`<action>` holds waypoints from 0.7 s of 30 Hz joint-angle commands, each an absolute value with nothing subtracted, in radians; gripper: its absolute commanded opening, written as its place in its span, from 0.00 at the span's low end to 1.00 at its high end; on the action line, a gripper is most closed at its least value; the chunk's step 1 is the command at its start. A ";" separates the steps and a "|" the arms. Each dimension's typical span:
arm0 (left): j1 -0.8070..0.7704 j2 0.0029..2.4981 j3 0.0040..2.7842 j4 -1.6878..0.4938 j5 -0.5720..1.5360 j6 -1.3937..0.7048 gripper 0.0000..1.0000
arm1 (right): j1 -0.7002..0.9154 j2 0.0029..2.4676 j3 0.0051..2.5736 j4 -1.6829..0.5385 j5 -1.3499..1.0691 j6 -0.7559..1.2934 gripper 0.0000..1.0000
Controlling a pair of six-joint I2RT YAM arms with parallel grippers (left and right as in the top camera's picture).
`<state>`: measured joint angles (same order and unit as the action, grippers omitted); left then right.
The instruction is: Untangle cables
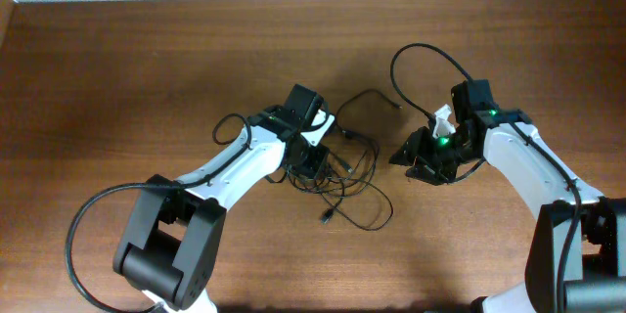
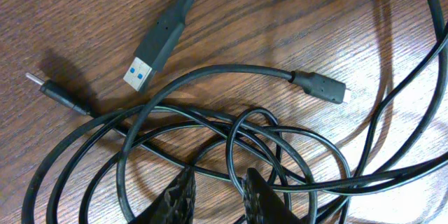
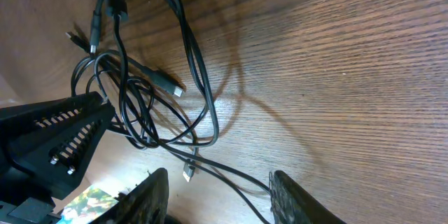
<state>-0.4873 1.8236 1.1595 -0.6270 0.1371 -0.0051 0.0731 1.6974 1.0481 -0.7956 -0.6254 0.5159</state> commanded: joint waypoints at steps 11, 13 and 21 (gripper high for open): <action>-0.550 1.925 1.161 -0.614 0.052 -0.068 0.13 | 0.078 1.701 1.046 -0.796 -0.617 0.505 0.47; -0.549 1.925 1.161 -0.611 0.033 -0.072 0.12 | 0.078 1.701 1.046 -0.796 -0.616 0.505 0.48; -0.547 1.849 1.258 -0.698 0.032 -0.075 0.00 | 0.079 1.701 1.046 -0.830 -0.626 0.500 0.47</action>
<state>-0.5488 1.9053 1.1782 -0.6575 0.0479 -0.0654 0.0731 1.6974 1.0481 -0.8066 -0.6258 0.5148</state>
